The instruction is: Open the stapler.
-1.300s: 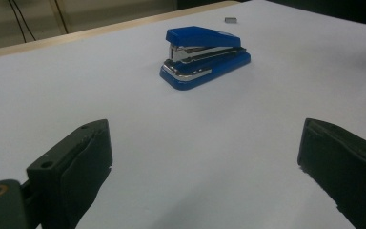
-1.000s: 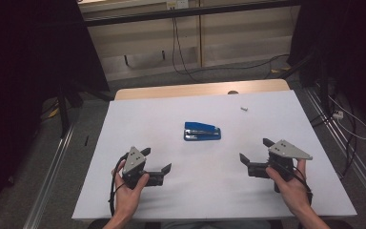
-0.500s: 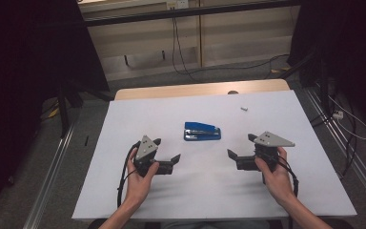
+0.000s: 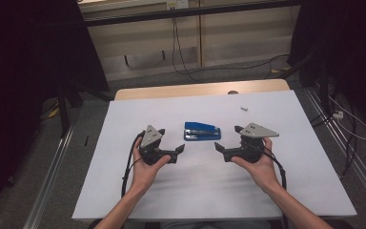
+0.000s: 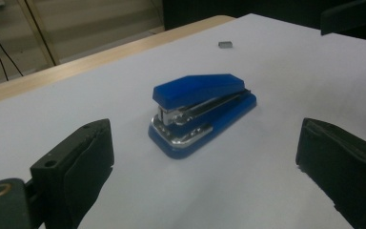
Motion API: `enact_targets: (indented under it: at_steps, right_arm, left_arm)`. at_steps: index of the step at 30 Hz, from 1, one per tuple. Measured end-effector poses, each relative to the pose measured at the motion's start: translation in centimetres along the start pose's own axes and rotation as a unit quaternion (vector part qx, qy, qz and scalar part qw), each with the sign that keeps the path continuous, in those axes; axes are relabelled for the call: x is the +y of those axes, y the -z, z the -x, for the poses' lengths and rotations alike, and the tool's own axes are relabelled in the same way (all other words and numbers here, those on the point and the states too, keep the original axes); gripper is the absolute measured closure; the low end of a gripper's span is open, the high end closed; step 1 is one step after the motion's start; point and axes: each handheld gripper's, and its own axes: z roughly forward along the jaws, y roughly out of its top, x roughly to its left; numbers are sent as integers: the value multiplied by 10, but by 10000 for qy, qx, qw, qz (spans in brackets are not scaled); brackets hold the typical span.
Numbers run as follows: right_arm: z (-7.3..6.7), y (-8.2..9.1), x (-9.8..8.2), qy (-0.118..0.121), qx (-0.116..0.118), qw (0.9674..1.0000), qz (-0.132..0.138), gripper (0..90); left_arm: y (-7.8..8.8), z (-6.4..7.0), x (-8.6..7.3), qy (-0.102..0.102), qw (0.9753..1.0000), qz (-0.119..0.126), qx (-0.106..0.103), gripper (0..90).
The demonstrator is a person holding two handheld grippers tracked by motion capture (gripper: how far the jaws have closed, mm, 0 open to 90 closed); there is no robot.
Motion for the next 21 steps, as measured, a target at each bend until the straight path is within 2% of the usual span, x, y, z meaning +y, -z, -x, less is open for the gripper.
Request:
enact_targets:
  at_steps: [4,8,13,15,17,21]
  right_arm:
    - [1,-7,1,-56,18,10000,-27,26]
    - [3,-15,4,-57,63,10000,-46,54]
    - [3,-23,10,-17,93,9999,-39,76]
    - [3,-28,10,-32,30,10000,-41,78]
    - [5,-34,10,-221,105,9997,-24,86]
    - [4,-41,11,-200,118,9997,-58,90]
  left_arm:
    - [-6,-3,3,-58,10000,-29,36,47]
    - [-10,-4,11,20,10000,76,0,42]
    - [-19,-7,15,-119,9999,26,-4,40]
    - [-23,-10,14,-108,9999,-4,11,40]
    - [-28,-15,11,54,10000,-4,1,41]
    - [-32,-21,10,73,9999,-72,71,41]
